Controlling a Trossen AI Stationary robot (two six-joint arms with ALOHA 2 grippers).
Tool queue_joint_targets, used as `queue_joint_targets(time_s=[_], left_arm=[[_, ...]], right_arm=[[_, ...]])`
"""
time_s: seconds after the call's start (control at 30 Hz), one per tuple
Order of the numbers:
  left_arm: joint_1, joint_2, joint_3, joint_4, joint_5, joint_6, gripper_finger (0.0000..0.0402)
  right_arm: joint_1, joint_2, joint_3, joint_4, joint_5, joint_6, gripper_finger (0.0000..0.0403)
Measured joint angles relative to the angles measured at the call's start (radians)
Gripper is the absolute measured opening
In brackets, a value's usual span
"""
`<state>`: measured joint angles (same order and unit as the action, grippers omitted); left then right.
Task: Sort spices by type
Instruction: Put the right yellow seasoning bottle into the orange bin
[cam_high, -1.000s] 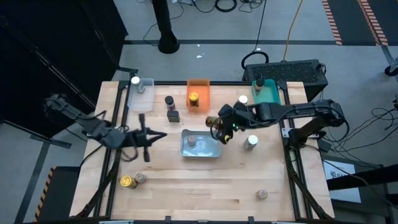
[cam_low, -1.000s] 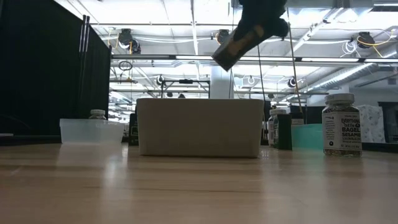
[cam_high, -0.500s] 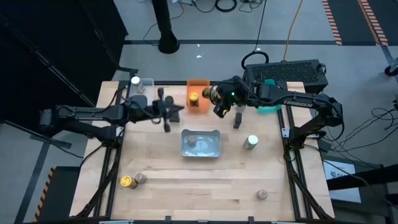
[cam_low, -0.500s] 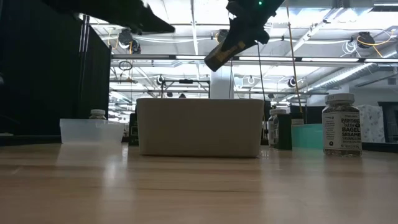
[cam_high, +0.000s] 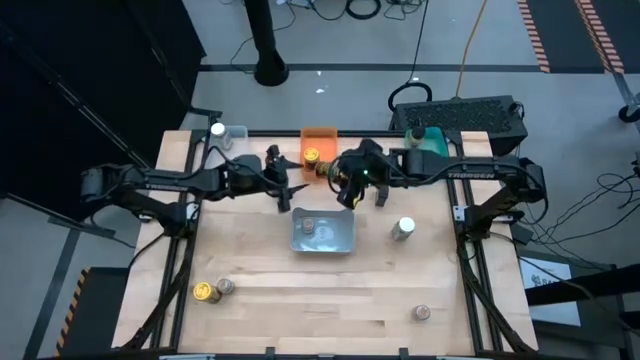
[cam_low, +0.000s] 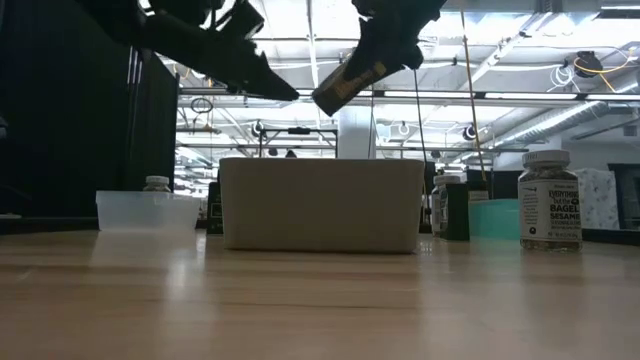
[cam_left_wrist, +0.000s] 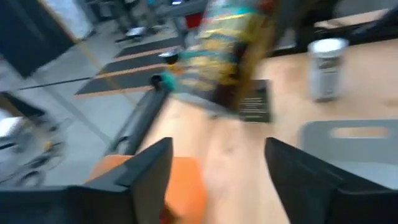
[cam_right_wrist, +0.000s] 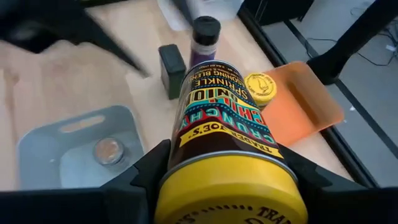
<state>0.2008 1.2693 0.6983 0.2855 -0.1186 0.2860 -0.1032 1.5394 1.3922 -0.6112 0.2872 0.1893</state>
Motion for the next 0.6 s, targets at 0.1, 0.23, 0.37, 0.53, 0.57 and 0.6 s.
queue_joint_targets(time_s=[0.1,0.23,0.37,0.53,0.57,0.6], left_arm=[[0.002,0.003,0.0,0.003,-0.058,0.039,0.03],[0.002,0.014,-0.001,0.039,-0.018,0.077,0.0317],[0.002,0.02,0.0,0.105,0.108,0.115,0.0318],[0.001,0.032,0.0,0.158,0.21,0.121,0.0319],[0.002,0.038,0.0,0.158,0.205,0.122,0.0319],[0.004,0.044,0.0,0.161,0.196,0.125,0.0319]], right_arm=[[0.015,0.008,0.002,0.039,0.003,0.026,0.019],[0.017,0.019,0.001,0.062,-0.003,0.032,0.019],[0.016,0.033,0.001,0.055,-0.005,0.031,0.019],[0.016,0.044,0.001,0.065,-0.048,0.028,0.019],[0.016,0.046,0.001,0.065,-0.056,0.028,0.019],[0.017,0.047,0.001,0.071,-0.058,0.028,0.019]])
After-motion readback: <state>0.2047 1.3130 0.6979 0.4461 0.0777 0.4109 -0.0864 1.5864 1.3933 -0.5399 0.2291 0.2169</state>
